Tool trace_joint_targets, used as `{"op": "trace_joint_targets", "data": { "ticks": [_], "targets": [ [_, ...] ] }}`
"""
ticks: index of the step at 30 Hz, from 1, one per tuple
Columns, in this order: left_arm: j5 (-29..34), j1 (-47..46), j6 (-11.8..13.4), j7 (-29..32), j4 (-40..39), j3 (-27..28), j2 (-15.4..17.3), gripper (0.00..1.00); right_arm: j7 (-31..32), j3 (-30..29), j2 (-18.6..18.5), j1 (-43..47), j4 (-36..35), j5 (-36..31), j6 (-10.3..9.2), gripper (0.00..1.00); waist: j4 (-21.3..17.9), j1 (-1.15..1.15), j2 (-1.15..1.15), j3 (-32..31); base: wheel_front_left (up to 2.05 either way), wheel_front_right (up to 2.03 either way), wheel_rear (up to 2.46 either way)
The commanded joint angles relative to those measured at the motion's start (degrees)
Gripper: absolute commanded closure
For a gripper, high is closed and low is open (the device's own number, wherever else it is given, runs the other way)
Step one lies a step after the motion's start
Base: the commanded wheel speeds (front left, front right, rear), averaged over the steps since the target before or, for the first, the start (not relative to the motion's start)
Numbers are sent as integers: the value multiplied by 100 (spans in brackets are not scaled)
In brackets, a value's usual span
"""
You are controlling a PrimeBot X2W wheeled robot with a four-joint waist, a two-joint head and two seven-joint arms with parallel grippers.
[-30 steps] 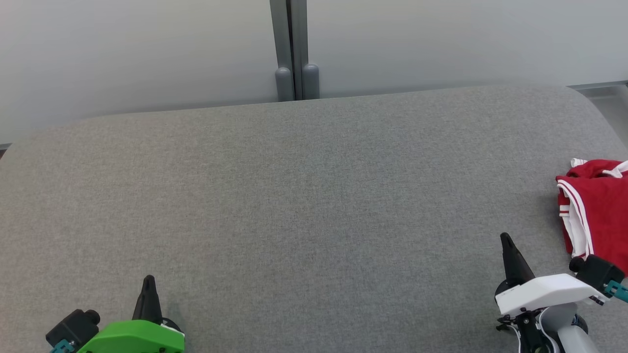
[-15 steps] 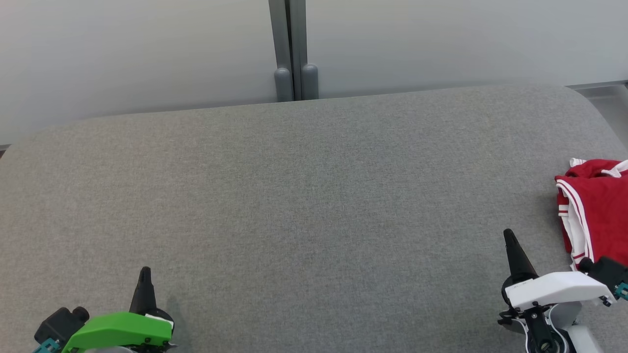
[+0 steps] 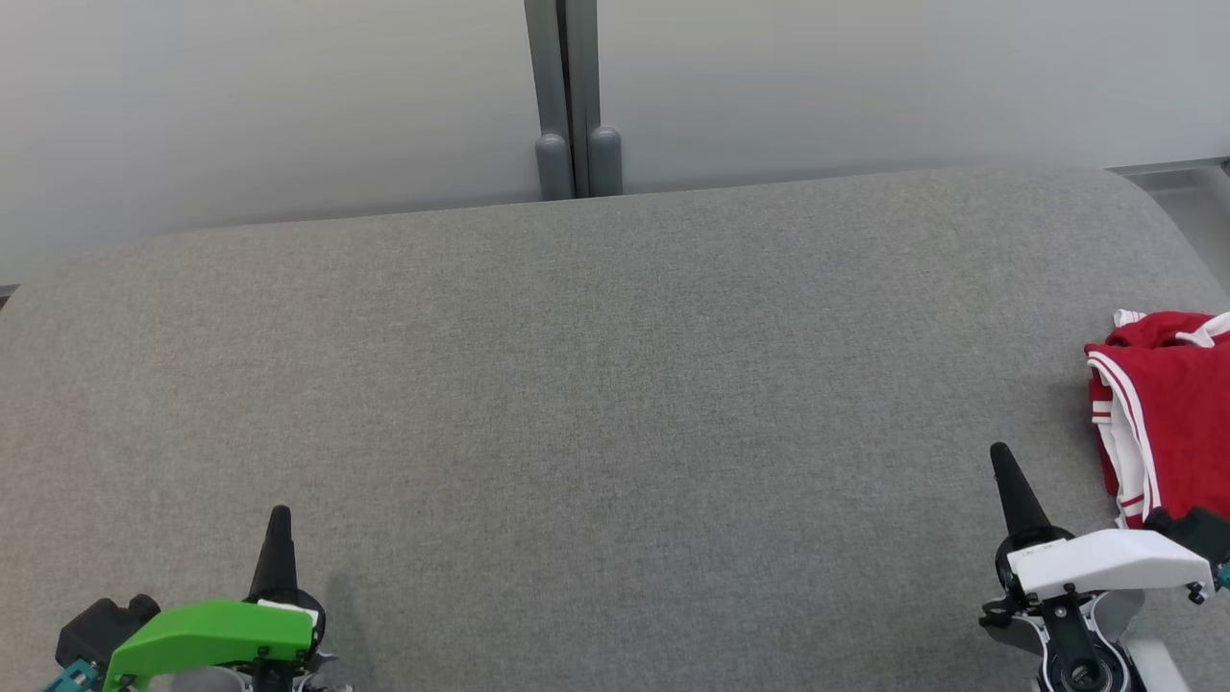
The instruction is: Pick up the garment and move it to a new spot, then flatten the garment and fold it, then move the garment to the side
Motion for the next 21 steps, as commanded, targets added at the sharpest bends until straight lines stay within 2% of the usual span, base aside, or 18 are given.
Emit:
{"op": "trace_joint_targets", "data": {
  "ticks": [1,21],
  "targets": [
    [-168,-140,-36,42,-77,36,37,100,43,-26,-39,1,-92,162,-4,100,-1,0,0,-1,0,0,0],
    [-1185,-246,-135,311,-156,171,44,100,314,-82,-47,40,-273,1193,-5,100,-20,0,0,-9,0,0,0]
  ]
}}
